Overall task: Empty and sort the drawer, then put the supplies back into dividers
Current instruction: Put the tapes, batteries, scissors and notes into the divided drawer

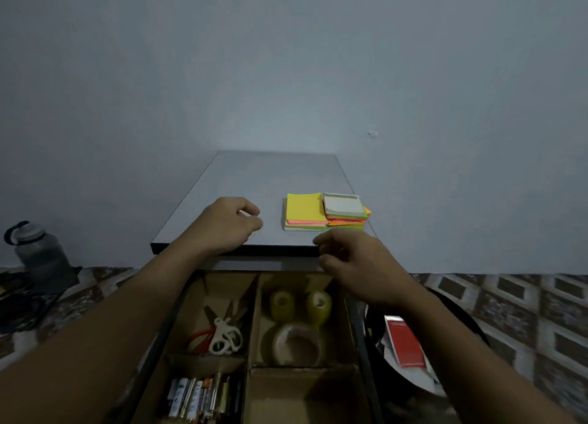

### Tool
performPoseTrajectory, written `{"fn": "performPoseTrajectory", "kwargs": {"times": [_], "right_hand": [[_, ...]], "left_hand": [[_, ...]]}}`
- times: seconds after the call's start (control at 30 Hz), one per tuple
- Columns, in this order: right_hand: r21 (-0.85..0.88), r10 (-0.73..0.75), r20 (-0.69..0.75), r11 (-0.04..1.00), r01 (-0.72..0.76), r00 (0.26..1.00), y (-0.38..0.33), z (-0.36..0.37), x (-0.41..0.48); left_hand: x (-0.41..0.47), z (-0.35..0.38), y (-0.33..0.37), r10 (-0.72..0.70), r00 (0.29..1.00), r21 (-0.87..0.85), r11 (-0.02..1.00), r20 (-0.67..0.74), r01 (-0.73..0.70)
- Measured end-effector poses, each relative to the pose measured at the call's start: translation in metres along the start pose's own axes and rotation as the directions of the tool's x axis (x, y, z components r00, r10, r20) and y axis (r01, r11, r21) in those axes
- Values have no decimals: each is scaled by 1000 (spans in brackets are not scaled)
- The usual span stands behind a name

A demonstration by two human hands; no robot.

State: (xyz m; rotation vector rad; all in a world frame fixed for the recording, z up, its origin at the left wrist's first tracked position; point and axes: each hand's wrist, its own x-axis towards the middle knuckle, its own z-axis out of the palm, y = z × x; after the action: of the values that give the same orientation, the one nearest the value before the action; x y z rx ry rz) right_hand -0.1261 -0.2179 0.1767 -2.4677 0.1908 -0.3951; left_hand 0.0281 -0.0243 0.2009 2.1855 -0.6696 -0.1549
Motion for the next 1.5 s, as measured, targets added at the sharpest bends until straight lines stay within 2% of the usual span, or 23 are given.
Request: {"fn": "performPoseTrajectory", "kwargs": {"times": [0.23, 0.4, 0.53, 0.67, 0.77, 0.87, 1.0, 1.13, 1.4, 1.5], "right_hand": [[72, 172, -171, 984, -161, 970, 32, -51, 28], [178, 367, -213, 926, -333, 906, 61, -67, 56], [269, 479, -189, 865, -424, 857, 72, -66, 77], [297, 516, -115, 833, -466, 849, 74, -57, 96], [319, 542, -58, 806, -498, 839, 76, -47, 109], [300, 556, -74, 804, -513, 828, 75, -40, 116], [240, 569, -124, 812, -531, 813, 71, -38, 119], [248, 574, -90, 804, -540, 814, 71, -38, 121], [289, 619, -1, 752, -592, 786, 58, -41, 123], [316, 611, -22, 755, -574, 791, 63, -41, 118]], "left_hand": [[42, 13, 15, -109, 993, -3, 994, 35, 109], [75, 26, 13, -227, 971, -75, 970, 81, 233], [93, 39, 20, -239, 965, -117, 961, 104, 251], [104, 54, 31, -234, 969, -92, 966, 84, 241], [108, 63, 35, -242, 970, -4, 970, 27, 243], [111, 68, 36, -240, 970, 91, 966, -28, 242], [110, 70, 33, -246, 968, 81, 965, -47, 249], [110, 70, 32, -236, 969, 80, 967, -70, 242], [110, 73, 33, -274, 961, -115, 956, -16, 271], [113, 74, 27, -302, 953, -216, 930, 8, 297]]}}
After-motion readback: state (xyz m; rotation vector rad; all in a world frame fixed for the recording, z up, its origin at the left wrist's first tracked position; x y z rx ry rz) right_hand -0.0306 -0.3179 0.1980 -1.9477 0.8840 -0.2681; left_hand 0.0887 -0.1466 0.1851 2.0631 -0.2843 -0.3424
